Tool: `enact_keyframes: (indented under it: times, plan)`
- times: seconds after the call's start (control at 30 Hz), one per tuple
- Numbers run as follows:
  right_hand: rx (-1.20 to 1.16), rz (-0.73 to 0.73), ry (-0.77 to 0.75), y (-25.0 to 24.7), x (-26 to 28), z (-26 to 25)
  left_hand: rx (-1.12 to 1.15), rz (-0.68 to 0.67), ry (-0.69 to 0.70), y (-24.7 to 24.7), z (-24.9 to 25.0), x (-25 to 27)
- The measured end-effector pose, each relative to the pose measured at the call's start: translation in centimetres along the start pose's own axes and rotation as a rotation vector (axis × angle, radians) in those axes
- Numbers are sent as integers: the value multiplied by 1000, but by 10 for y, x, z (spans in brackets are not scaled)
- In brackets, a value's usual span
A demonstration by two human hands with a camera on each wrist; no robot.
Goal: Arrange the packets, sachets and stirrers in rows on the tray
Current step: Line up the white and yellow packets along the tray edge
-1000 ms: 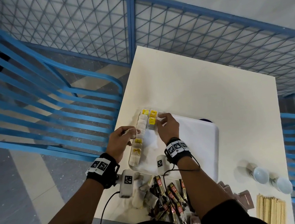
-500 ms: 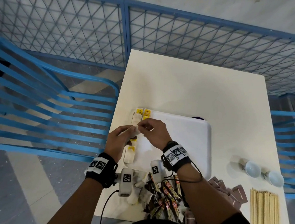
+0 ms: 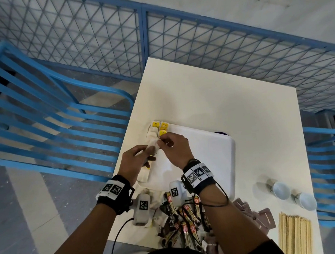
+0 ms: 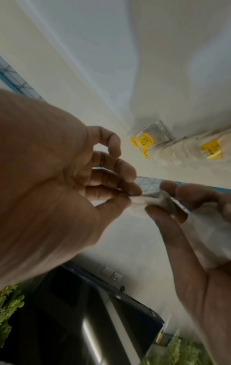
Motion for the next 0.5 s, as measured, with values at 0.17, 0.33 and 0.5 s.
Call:
enact_keyframes:
  times: [0.17,0.33,0.5]
  plan:
    - [-59,29,-69,0,0,-5,-62,-1,15,1,2,4]
    - [-14,-63,14,5,0,2,-63,7,26,-1,7,2]
    - [-8,-35,34,9,-8,12,-50,20,-31,-6,3,-6]
Point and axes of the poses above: each hand's wrist, its own x-axis away from the middle knuckle, its own y-axis out of the palm, z = x × y, the point moved 3 cm from there along -x, towards the middle knuckle, and after that the axes turned 4 degrees about x, right-handed, at the moved point
